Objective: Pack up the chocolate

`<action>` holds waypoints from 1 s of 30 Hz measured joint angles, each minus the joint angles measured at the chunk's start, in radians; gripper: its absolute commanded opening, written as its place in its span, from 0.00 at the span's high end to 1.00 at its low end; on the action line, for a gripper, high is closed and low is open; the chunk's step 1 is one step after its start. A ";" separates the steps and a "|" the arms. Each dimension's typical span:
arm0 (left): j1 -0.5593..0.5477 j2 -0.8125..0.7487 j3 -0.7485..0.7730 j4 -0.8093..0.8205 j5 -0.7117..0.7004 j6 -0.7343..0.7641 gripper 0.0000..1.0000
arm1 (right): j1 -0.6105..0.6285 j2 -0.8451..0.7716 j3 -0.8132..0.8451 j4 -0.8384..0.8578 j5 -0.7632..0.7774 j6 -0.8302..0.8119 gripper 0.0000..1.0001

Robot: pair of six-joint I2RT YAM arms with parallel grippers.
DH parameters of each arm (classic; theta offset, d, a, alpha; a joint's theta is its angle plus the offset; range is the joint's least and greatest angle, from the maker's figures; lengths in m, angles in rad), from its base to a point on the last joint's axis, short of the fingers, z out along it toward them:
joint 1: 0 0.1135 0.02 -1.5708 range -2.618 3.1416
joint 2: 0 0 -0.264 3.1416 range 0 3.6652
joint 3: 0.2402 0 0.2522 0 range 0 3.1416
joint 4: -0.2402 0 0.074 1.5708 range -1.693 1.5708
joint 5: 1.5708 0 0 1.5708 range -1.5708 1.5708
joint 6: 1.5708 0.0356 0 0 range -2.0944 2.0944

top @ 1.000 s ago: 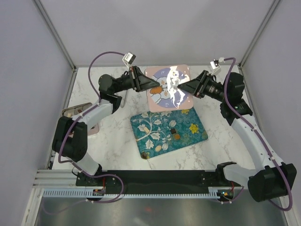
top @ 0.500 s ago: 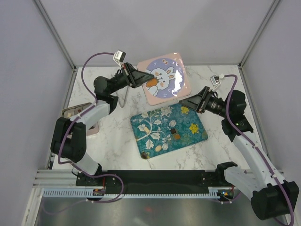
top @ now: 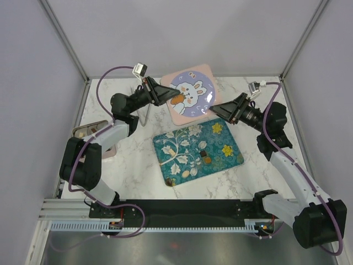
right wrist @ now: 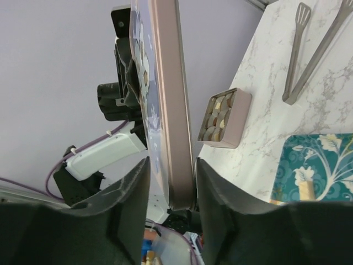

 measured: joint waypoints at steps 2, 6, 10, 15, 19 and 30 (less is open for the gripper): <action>-0.001 0.000 -0.001 0.000 0.000 0.000 0.98 | 0.000 0.015 0.003 0.021 0.000 0.012 0.66; 0.001 0.000 -0.002 -0.010 -0.001 0.002 0.77 | 0.000 0.025 0.012 0.050 -0.006 0.036 1.00; 0.003 -0.004 -0.002 -0.066 -0.001 0.033 0.44 | 0.005 0.064 0.042 0.100 -0.009 0.033 1.00; 0.005 -0.038 0.024 -0.309 -0.002 0.178 0.23 | 0.003 0.195 0.095 0.182 -0.009 0.050 1.00; 0.010 -0.093 0.071 -0.575 -0.045 0.372 0.20 | -0.010 0.297 0.145 0.272 -0.010 0.095 1.00; 0.005 -0.163 0.136 -1.155 -0.291 0.679 0.20 | -0.068 0.614 0.393 0.542 0.012 0.275 1.00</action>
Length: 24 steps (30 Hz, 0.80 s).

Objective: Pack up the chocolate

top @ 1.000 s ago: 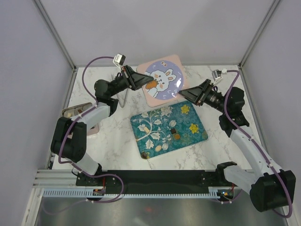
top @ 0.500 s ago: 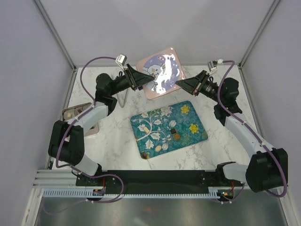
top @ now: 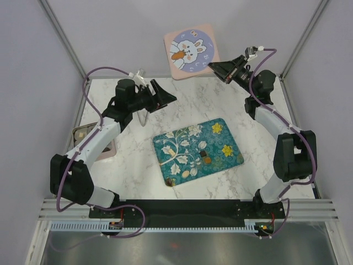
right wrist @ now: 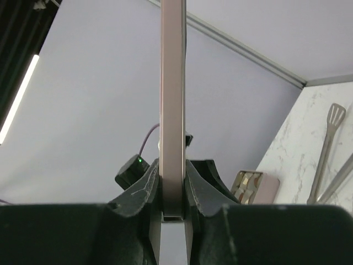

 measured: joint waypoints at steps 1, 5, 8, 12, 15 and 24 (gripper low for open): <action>-0.007 -0.001 0.017 -0.074 -0.044 0.032 0.20 | -0.001 0.026 0.031 0.006 0.002 0.015 1.00; -0.090 -0.006 0.141 -0.326 -0.222 0.154 0.20 | -0.009 0.104 0.123 0.003 0.010 0.019 1.00; -0.157 -0.059 0.191 -0.416 -0.319 0.205 0.20 | -0.008 0.135 0.215 -0.179 0.030 -0.092 1.00; -0.180 -0.192 0.207 -0.520 -0.474 0.237 0.20 | 0.014 0.159 0.330 -0.417 0.083 -0.249 1.00; -0.149 -0.280 0.239 -0.602 -0.641 0.238 0.20 | 0.061 0.178 0.386 -0.523 0.114 -0.327 1.00; 0.134 -0.405 0.204 -0.788 -0.884 0.191 0.25 | 0.282 0.250 0.374 -0.624 0.137 -0.442 1.00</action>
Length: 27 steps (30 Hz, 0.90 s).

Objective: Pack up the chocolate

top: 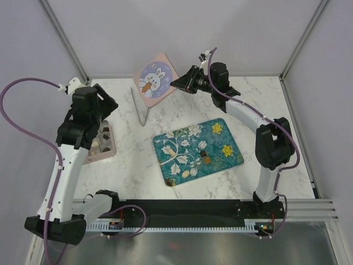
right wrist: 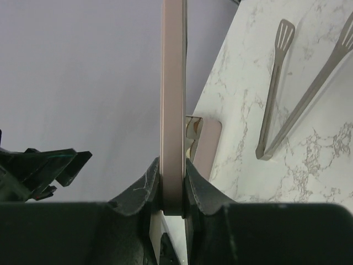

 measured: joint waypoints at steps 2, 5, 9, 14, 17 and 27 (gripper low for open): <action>0.041 0.020 -0.028 -0.039 -0.044 -0.001 0.26 | 0.013 0.018 -0.003 -0.002 -0.002 0.002 1.00; 0.074 0.057 -0.068 -0.070 -0.094 0.007 0.29 | 0.003 0.034 0.001 -0.002 0.002 0.002 1.00; 0.099 0.106 -0.127 -0.090 -0.115 0.020 0.32 | -0.014 0.047 0.030 -0.008 0.004 0.002 1.00; 0.177 0.159 -0.210 -0.084 -0.074 0.027 0.41 | -0.025 0.048 0.050 -0.020 0.003 -0.003 1.00; 0.190 0.227 -0.220 -0.064 -0.063 0.048 0.46 | -0.027 0.048 0.055 -0.035 0.003 -0.008 1.00; 0.206 0.461 -0.210 -0.021 0.005 0.072 0.55 | -0.052 0.069 0.136 -0.061 0.002 -0.017 1.00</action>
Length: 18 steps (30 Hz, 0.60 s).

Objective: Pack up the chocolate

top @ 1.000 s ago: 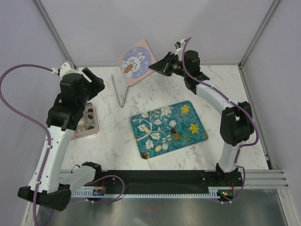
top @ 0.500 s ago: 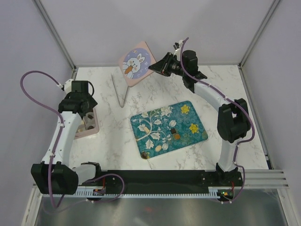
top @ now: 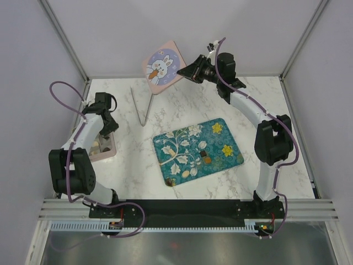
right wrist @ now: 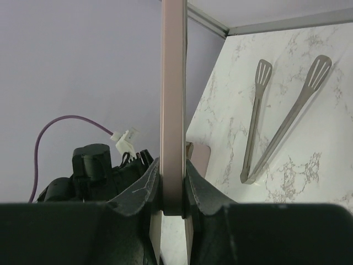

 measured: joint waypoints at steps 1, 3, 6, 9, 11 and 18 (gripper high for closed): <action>0.008 0.015 0.002 0.000 0.003 0.000 0.55 | -0.005 0.004 0.008 0.000 0.000 0.000 1.00; 0.019 0.046 0.008 0.000 0.008 0.000 0.56 | -0.019 0.009 0.013 0.001 -0.002 0.001 1.00; 0.024 0.082 0.018 0.003 0.010 0.005 0.57 | -0.041 0.017 0.013 0.001 -0.003 0.005 1.00; 0.023 0.102 0.018 0.006 0.017 0.011 0.58 | -0.057 0.027 0.013 0.001 -0.002 0.011 1.00; 0.023 0.107 0.018 0.008 0.024 0.013 0.58 | -0.063 0.031 0.013 0.001 -0.002 0.013 1.00; 0.023 0.127 0.018 0.026 0.045 0.019 0.58 | -0.058 0.037 0.019 -0.001 -0.003 0.018 1.00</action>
